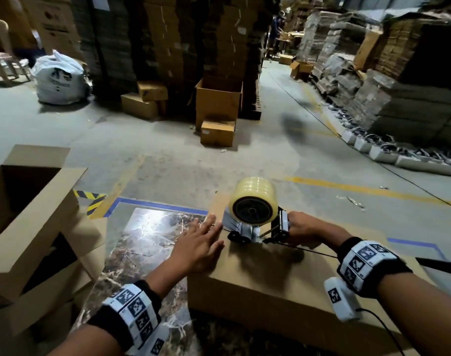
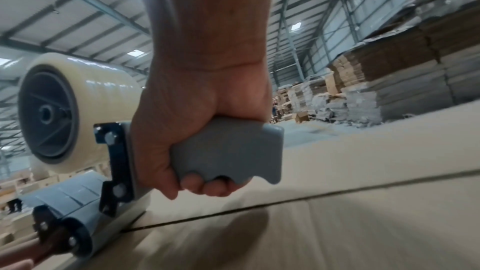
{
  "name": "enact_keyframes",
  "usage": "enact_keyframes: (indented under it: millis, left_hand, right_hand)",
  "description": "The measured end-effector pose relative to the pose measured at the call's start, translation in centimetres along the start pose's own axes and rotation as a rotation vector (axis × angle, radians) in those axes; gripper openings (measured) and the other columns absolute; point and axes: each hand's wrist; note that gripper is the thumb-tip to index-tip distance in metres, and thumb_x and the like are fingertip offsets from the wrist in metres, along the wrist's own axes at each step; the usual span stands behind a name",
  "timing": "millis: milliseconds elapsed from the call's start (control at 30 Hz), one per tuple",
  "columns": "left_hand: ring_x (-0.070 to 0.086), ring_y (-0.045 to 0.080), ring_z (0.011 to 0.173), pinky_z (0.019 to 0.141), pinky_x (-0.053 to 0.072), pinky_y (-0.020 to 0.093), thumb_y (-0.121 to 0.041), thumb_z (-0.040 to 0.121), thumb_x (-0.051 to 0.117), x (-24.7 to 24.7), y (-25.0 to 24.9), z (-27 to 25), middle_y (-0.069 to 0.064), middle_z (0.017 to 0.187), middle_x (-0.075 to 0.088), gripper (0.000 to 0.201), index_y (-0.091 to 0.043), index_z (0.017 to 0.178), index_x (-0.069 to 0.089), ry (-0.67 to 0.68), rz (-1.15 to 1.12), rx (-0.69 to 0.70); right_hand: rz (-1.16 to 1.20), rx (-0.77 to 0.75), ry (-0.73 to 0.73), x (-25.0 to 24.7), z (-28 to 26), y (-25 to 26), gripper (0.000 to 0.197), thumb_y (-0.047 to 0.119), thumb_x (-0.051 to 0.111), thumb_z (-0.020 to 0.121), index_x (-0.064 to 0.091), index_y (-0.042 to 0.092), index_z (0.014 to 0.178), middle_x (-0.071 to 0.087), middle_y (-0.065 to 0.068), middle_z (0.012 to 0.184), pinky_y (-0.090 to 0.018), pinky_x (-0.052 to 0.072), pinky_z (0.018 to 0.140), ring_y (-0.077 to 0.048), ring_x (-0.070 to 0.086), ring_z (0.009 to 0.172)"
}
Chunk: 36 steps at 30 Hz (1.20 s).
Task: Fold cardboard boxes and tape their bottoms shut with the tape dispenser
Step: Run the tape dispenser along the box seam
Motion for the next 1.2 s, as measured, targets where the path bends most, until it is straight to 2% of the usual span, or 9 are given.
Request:
enact_keyframes:
  millis: [133, 267, 367, 533, 633, 733, 900, 1000, 1200]
  left_hand:
    - [-0.003, 0.028, 0.151, 0.119, 0.022, 0.053, -0.085, 0.057, -0.032, -0.8, -0.3, -0.5, -0.015, 0.163, -0.008, 0.111, -0.043, 0.154, 0.003, 0.017, 0.025, -0.019]
    - [-0.005, 0.028, 0.151, 0.118, 0.020, 0.055, -0.088, 0.057, -0.027, -1.6, -0.4, -1.1, -0.018, 0.163, -0.009, 0.109, -0.046, 0.153, 0.001, 0.037, 0.050, -0.048]
    - [-0.004, 0.029, 0.151, 0.117, 0.018, 0.058, -0.092, 0.061, -0.018, -2.0, -0.4, -1.2, -0.016, 0.163, -0.009, 0.106, -0.045, 0.154, 0.001, 0.071, 0.053, -0.074]
    - [-0.019, 0.026, 0.149, 0.117, 0.000, 0.060, -0.098, 0.066, 0.016, -3.1, -2.4, -0.7, -0.008, 0.160, -0.023, 0.114, -0.032, 0.156, -0.009, 0.200, 0.191, -0.071]
    - [-0.027, 0.023, 0.145, 0.120, -0.007, 0.053, -0.097, 0.058, 0.043, -3.9, -4.2, -0.7, 0.001, 0.159, -0.025, 0.138, -0.016, 0.155, -0.016, 0.301, 0.292, 0.047]
    - [-0.031, 0.021, 0.143, 0.119, -0.015, 0.045, -0.096, 0.041, 0.045, -3.8, -6.6, -0.9, 0.003, 0.157, -0.031, 0.153, -0.014, 0.152, -0.022, 0.367, 0.325, 0.214]
    - [-0.033, 0.015, 0.143, 0.117, -0.020, 0.038, -0.082, 0.069, 0.058, -1.6, -7.4, -1.3, 0.004, 0.158, -0.029, 0.134, -0.014, 0.151, -0.023, 0.248, 0.321, 0.271]
    - [-0.030, 0.006, 0.144, 0.116, -0.022, 0.034, -0.081, 0.069, 0.059, -1.6, -6.0, -1.4, -0.002, 0.160, -0.025, 0.131, -0.017, 0.154, -0.016, 0.202, 0.273, 0.251]
    - [-0.021, 0.008, 0.147, 0.120, -0.012, 0.041, -0.071, 0.070, 0.069, -4.2, -0.5, -1.0, -0.010, 0.160, -0.020, 0.124, -0.028, 0.153, -0.013, 0.248, 0.234, 0.133]
  right_hand:
    - [-0.030, -0.048, -0.024, 0.2, -0.1, -0.4, 0.029, 0.026, 0.070, 0.085, 0.044, 0.032, 0.072, 0.050, 0.012, 0.072, -0.021, 0.037, 0.054, -0.008, 0.049, 0.062]
    - [-0.022, -0.055, -0.001, 0.0, -0.1, -1.4, 0.032, 0.020, 0.070, 0.085, 0.044, 0.032, 0.072, 0.052, 0.009, 0.073, -0.022, 0.038, 0.057, -0.020, 0.052, 0.074]
    - [-0.011, -0.022, 0.003, -0.7, -1.5, -4.2, 0.030, 0.019, 0.071, 0.084, 0.046, 0.031, 0.074, 0.057, 0.003, 0.080, -0.031, 0.043, 0.068, -0.025, 0.057, 0.083]
    - [-0.009, -0.020, -0.011, -0.3, -4.9, -7.5, 0.018, 0.024, 0.068, 0.090, 0.050, 0.024, 0.088, 0.054, 0.000, 0.091, -0.026, 0.036, 0.069, -0.022, 0.053, 0.087]
    - [0.011, -0.070, -0.019, 0.3, -5.0, -8.1, 0.016, 0.026, 0.066, 0.092, 0.050, 0.028, 0.088, 0.054, -0.004, 0.095, -0.026, 0.034, 0.070, -0.023, 0.053, 0.089]
    - [-0.043, -0.099, -0.029, 0.5, -4.7, -8.4, 0.015, 0.029, 0.062, 0.094, 0.058, 0.020, 0.104, 0.060, -0.010, 0.105, -0.026, 0.031, 0.069, -0.020, 0.047, 0.087]
    - [-0.051, -0.126, -0.087, 1.7, -3.9, -9.3, 0.020, 0.038, 0.064, 0.090, 0.060, 0.019, 0.091, 0.064, -0.009, 0.094, -0.031, 0.039, 0.069, -0.024, 0.053, 0.080]
    - [-0.050, -0.125, -0.094, 2.3, -3.5, -9.1, 0.028, 0.037, 0.063, 0.088, 0.056, 0.013, 0.076, 0.056, -0.009, 0.078, -0.032, 0.039, 0.065, -0.023, 0.050, 0.073]
    - [-0.025, -0.204, -0.128, 2.8, -1.5, -4.4, 0.015, 0.029, 0.061, 0.090, 0.064, 0.014, 0.091, 0.058, -0.007, 0.086, -0.027, 0.031, 0.060, -0.021, 0.045, 0.072]
Point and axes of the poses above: each hand's wrist, its own z-axis towards the middle knuckle, its own x-axis out of the palm, y = z × x
